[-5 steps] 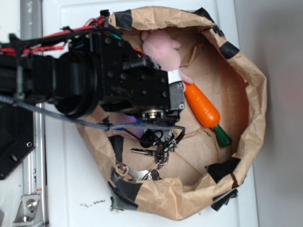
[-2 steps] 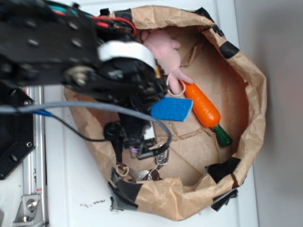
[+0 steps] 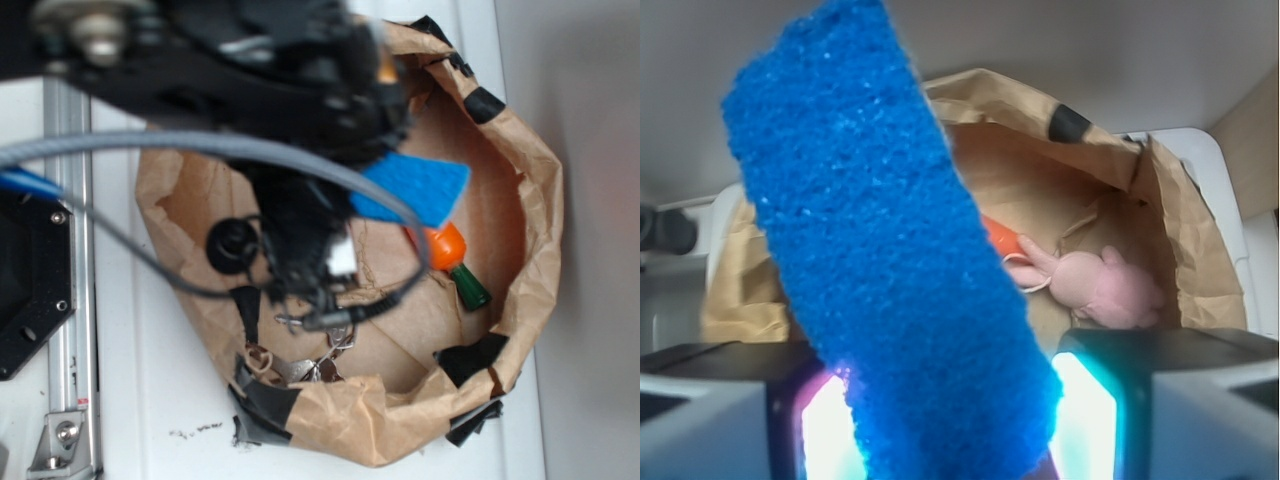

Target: Grab the blue sponge.

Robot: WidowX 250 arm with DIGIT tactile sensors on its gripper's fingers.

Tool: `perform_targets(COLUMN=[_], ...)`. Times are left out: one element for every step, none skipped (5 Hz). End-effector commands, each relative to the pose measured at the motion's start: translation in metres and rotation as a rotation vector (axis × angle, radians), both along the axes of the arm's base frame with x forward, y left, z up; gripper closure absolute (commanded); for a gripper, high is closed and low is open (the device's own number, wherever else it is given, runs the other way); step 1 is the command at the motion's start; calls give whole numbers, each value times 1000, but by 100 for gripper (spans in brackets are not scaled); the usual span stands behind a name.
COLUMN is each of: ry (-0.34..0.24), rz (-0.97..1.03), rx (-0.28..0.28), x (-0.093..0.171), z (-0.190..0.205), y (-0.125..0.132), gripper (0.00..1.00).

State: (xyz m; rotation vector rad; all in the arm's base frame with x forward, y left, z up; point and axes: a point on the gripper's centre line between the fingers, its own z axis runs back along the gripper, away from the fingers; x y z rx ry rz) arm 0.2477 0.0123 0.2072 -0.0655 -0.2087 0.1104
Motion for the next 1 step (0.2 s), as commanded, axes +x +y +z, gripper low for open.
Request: perform_targets(ry=[-31], rz=[-44], rx=[50], x=[-2], z=[6], y=[1], gripper=[100])
